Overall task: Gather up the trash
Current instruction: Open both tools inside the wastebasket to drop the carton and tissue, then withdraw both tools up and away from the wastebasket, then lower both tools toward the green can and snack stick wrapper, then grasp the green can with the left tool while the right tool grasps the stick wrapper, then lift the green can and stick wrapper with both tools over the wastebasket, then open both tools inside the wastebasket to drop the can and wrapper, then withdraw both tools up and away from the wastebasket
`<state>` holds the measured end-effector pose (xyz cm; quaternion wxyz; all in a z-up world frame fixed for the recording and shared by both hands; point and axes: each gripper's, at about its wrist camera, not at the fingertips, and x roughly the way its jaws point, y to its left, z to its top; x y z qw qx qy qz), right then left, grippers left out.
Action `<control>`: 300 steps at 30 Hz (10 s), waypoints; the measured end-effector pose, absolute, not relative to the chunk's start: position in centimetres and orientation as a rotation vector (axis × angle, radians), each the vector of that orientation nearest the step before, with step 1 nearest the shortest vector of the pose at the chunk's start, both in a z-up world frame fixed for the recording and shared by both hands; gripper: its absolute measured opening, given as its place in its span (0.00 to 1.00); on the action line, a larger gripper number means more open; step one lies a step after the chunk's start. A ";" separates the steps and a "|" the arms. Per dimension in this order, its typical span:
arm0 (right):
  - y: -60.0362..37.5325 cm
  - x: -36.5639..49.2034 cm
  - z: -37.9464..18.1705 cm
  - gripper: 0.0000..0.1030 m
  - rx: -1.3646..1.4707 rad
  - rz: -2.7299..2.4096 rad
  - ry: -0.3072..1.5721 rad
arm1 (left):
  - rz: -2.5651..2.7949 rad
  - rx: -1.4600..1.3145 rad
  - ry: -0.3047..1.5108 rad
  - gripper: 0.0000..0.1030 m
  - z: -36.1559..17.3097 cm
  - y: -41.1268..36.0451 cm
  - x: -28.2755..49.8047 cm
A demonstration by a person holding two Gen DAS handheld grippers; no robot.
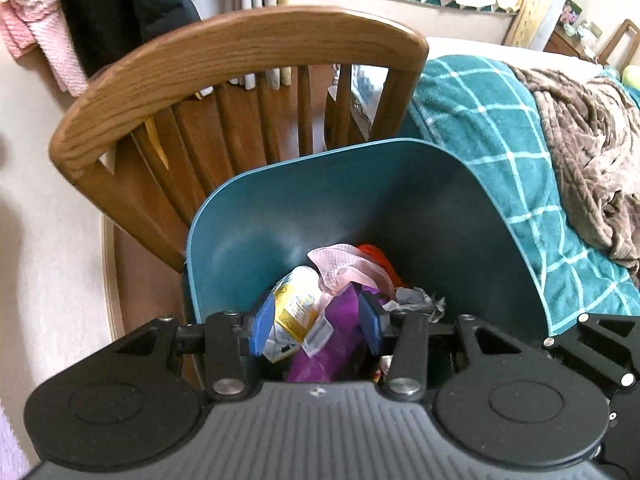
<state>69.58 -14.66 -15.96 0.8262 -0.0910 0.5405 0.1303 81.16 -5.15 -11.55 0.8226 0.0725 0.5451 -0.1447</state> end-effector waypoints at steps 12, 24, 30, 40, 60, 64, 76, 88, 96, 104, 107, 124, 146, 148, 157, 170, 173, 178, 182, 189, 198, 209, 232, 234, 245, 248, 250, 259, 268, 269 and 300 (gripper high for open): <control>-18.7 64.1 -9.9 0.47 -0.123 0.366 0.989 | -0.227 0.105 1.054 0.49 -5.9 -6.8 73.9; -25.4 56.2 -5.3 0.50 -0.076 0.465 0.834 | -0.142 0.031 0.942 0.63 -1.3 -11.3 63.5; -28.5 51.7 -3.6 0.63 -0.095 0.525 0.762 | -0.103 -0.013 0.910 0.69 -0.1 -13.2 58.5; -30.5 47.8 -3.4 0.79 -0.060 0.583 0.745 | -0.080 -0.065 0.899 0.78 -0.7 -12.8 53.2; -26.0 47.6 -21.8 0.98 0.042 0.461 0.985 | -0.123 -0.115 1.113 0.98 -23.8 -4.5 51.2; -25.1 47.4 -29.8 0.98 0.019 0.413 1.049 | -0.109 -0.105 1.199 0.98 -32.9 -4.3 51.3; -24.8 45.9 -57.6 0.88 -0.129 0.458 1.262 | 0.003 -0.159 1.415 0.98 -60.6 -6.8 50.5; -23.3 45.5 -77.8 0.65 -0.369 0.578 1.345 | 0.087 -0.270 1.606 0.98 -80.4 -8.0 51.0; -21.2 45.5 -83.7 0.49 -0.441 0.631 1.322 | 0.103 -0.288 1.635 0.95 -85.3 -8.1 50.8; -20.3 46.2 -85.1 0.39 -0.464 0.627 1.310 | 0.103 -0.320 1.654 0.73 -86.6 -7.9 51.2; -20.0 45.8 -84.8 0.37 -0.505 0.642 1.278 | 0.098 -0.339 1.667 0.55 -86.8 -7.5 51.5; -20.1 45.3 -81.7 0.19 -0.341 0.470 1.340 | 0.106 -0.331 1.656 0.47 -82.8 -4.7 50.9; -19.8 40.3 -44.1 0.19 -0.016 0.371 1.243 | 0.055 -0.313 1.461 0.47 -44.8 -1.0 49.5; -19.3 40.1 -40.3 0.19 -0.014 0.377 1.217 | 0.043 -0.315 1.434 0.47 -40.9 -0.8 49.5; -17.0 39.4 -24.3 0.19 -0.004 0.366 1.101 | -0.026 -0.271 1.316 0.47 -25.0 0.9 50.6; -15.4 40.0 -9.3 0.19 0.029 0.232 0.882 | -0.203 -0.232 1.106 0.47 -9.7 1.2 53.3; -14.9 40.5 -6.9 0.19 0.036 0.204 0.840 | -0.247 -0.218 1.069 0.47 -7.1 1.5 54.0; -14.3 41.5 -3.5 0.19 0.074 0.175 0.766 | -0.290 -0.189 1.005 0.47 -2.8 2.0 54.8; -14.7 43.2 -1.9 0.19 0.092 0.165 0.718 | -0.291 -0.168 0.945 0.47 -0.7 2.0 56.2; -16.0 48.5 -1.0 0.19 0.084 0.167 0.677 | -0.250 -0.151 0.905 0.47 1.1 1.9 61.3; -18.5 60.0 -5.1 0.19 0.073 0.232 0.774 | -0.160 -0.104 0.982 0.47 -2.0 -2.0 71.6; -18.7 70.1 -14.8 0.19 -0.040 0.360 1.031 | -0.065 -0.033 1.166 0.47 -9.2 -5.7 81.0; -17.2 72.4 -19.1 0.33 -0.232 0.553 1.149 | -0.028 0.000 1.353 0.47 -16.7 -6.6 83.9; -17.4 72.4 -18.5 0.39 -0.218 0.549 1.140 | -0.043 0.010 1.339 0.52 -16.4 -6.5 83.7; -18.2 69.6 -13.9 0.55 -0.161 0.451 1.017 | -0.162 0.017 1.187 0.62 -11.0 -5.3 79.2; -18.5 68.3 -12.2 0.57 -0.130 0.421 0.969 | -0.191 0.024 1.134 0.62 -9.0 -4.8 77.4; -18.9 67.3 -11.0 0.57 -0.104 0.398 0.943 | -0.205 0.019 1.103 0.62 -7.7 -4.3 76.0; -20.0 62.2 -5.9 0.62 -0.025 0.345 0.810 | -0.260 0.016 0.976 0.62 -2.4 -2.6 69.7; -20.0 57.1 -2.0 0.71 0.048 0.349 0.696 | -0.264 0.018 0.860 0.71 1.5 -1.2 63.7; -20.1 56.5 -1.7 0.73 0.055 0.349 0.684 | -0.265 0.018 0.850 0.71 1.8 -1.1 63.2; -17.9 48.6 2.3 1.00 0.089 0.362 0.553 | -0.292 -0.082 0.668 0.90 5.7 3.4 53.3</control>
